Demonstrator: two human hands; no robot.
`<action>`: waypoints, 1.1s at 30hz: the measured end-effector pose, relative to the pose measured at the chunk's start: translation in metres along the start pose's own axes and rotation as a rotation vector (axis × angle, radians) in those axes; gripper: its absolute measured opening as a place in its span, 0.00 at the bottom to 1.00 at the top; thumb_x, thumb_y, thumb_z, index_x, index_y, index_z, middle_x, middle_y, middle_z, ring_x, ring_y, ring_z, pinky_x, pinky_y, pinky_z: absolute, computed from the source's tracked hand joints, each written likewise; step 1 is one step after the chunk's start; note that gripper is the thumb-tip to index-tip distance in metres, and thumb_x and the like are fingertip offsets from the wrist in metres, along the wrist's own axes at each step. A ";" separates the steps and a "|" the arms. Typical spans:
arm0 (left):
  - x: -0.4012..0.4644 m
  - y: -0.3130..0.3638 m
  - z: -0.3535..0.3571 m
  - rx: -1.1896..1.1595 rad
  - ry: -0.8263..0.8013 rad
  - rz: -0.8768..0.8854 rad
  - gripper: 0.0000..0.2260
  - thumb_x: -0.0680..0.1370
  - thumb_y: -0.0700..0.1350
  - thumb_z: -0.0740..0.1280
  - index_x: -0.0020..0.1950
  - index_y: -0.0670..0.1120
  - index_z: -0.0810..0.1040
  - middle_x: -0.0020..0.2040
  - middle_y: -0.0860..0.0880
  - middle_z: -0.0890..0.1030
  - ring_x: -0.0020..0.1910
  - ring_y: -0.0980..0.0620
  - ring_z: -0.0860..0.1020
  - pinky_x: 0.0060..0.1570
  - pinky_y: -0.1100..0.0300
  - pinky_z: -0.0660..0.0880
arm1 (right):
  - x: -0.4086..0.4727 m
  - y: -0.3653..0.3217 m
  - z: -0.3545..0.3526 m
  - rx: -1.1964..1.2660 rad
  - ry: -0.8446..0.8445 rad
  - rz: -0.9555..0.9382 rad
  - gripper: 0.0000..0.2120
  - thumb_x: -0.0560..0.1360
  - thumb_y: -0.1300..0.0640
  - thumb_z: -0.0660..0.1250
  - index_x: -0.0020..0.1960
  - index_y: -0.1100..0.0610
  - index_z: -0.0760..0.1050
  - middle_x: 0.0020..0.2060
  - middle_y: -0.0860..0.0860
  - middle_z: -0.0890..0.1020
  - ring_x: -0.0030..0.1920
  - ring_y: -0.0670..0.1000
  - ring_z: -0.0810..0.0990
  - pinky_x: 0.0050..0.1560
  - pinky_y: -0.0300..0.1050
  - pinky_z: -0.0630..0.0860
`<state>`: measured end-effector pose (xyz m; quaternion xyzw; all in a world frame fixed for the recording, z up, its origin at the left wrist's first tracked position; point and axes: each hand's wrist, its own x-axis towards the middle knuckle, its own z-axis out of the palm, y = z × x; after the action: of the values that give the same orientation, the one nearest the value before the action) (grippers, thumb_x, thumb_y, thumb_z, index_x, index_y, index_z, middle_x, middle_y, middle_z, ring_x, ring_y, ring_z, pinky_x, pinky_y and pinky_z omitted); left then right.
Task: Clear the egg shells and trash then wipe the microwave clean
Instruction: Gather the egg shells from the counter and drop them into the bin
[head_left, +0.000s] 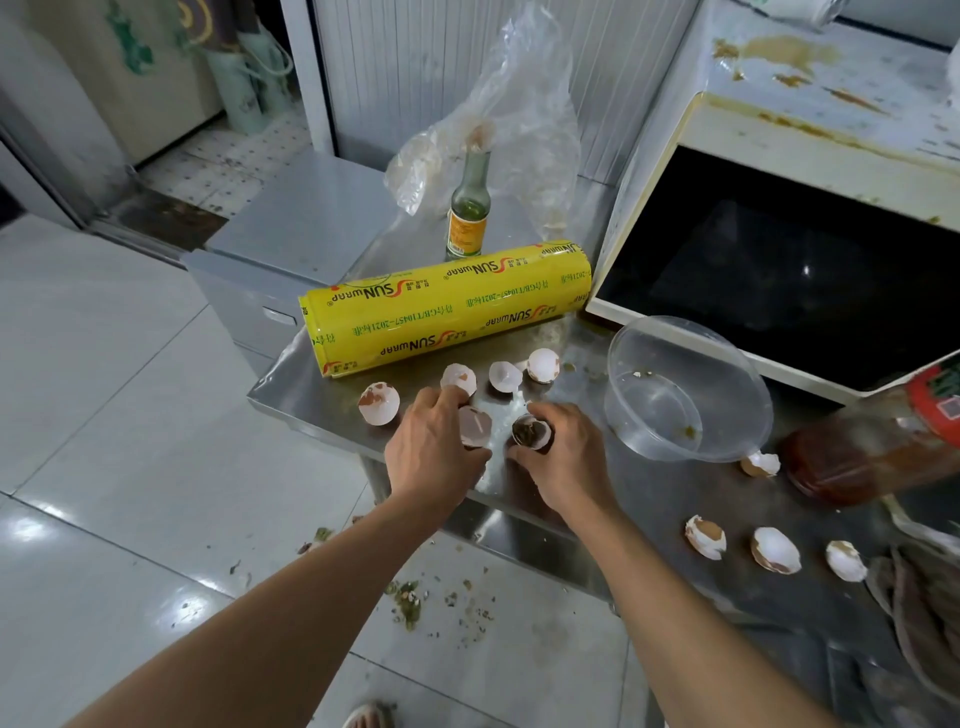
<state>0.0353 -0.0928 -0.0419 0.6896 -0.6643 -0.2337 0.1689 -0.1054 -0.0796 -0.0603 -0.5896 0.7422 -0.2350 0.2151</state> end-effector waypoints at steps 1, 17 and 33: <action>0.001 -0.001 0.001 -0.007 0.010 0.008 0.22 0.69 0.50 0.74 0.60 0.51 0.72 0.56 0.51 0.75 0.51 0.50 0.76 0.39 0.59 0.71 | 0.000 0.000 0.000 0.006 0.008 -0.002 0.23 0.67 0.59 0.75 0.61 0.58 0.76 0.57 0.55 0.77 0.58 0.55 0.75 0.57 0.39 0.65; -0.003 -0.028 0.001 -0.195 0.032 0.037 0.14 0.68 0.45 0.74 0.50 0.47 0.77 0.48 0.50 0.78 0.42 0.51 0.75 0.40 0.56 0.75 | -0.004 -0.048 0.000 0.152 -0.106 -0.068 0.21 0.64 0.51 0.78 0.55 0.55 0.79 0.51 0.50 0.76 0.46 0.44 0.73 0.40 0.22 0.66; -0.004 -0.027 0.000 -0.185 0.001 0.061 0.21 0.66 0.46 0.76 0.57 0.47 0.76 0.52 0.49 0.78 0.49 0.52 0.76 0.47 0.58 0.75 | -0.003 -0.030 -0.001 0.281 -0.190 0.106 0.16 0.76 0.66 0.61 0.60 0.55 0.77 0.54 0.49 0.81 0.52 0.45 0.77 0.54 0.34 0.71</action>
<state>0.0583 -0.0867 -0.0564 0.6506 -0.6606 -0.2882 0.2394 -0.0819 -0.0820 -0.0413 -0.5334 0.7084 -0.2679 0.3768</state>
